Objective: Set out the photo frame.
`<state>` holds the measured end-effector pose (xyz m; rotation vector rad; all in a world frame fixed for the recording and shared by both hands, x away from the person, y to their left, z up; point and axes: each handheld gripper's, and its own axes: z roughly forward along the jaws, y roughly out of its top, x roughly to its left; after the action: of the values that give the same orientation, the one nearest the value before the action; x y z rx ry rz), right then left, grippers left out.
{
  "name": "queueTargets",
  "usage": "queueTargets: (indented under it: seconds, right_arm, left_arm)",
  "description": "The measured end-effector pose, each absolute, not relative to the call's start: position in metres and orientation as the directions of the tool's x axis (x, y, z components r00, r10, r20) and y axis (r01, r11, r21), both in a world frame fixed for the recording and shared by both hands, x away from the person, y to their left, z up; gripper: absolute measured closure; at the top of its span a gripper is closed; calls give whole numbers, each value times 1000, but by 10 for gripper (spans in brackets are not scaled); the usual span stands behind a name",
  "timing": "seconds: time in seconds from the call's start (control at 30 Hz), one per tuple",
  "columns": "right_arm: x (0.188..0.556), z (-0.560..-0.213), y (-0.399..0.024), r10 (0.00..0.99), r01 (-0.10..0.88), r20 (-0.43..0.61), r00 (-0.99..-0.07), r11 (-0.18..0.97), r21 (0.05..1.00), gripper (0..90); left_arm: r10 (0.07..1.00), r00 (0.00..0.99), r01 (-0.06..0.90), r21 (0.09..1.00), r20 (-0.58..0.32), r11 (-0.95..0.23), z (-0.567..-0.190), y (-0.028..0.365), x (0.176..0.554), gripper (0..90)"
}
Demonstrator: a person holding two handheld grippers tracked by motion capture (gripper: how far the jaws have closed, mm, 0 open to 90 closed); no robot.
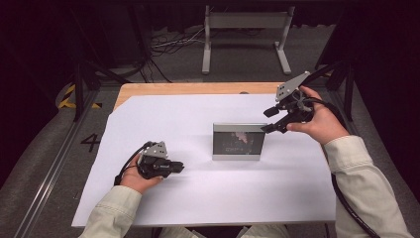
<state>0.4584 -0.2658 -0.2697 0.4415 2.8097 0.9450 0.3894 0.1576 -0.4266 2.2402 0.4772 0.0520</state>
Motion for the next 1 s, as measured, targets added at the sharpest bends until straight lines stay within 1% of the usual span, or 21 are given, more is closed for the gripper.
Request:
queueTargets:
  seconds: [0.37, 0.6, 0.87, 1.0]
  right_arm:
    - [447, -262, -287, 363, 240, -64, -929, 726, 644, 368]
    - [440, -267, -297, 392, 252, -67, -917, 702, 667, 362]
    - [434, -271, -312, 424, 271, -61, -904, 678, 683, 350]
    - [430, -278, -318, 445, 280, -61, -893, 658, 698, 345]
  left_arm:
    - [368, 922, 330, 744, -121, -582, -427, 159, 391, 801]
    - [385, 917, 330, 744, -105, -581, -426, 162, 392, 800]
    - [392, 914, 335, 745, -107, -577, -427, 164, 392, 799]
    - [401, 910, 340, 744, -106, -575, -427, 164, 392, 785]
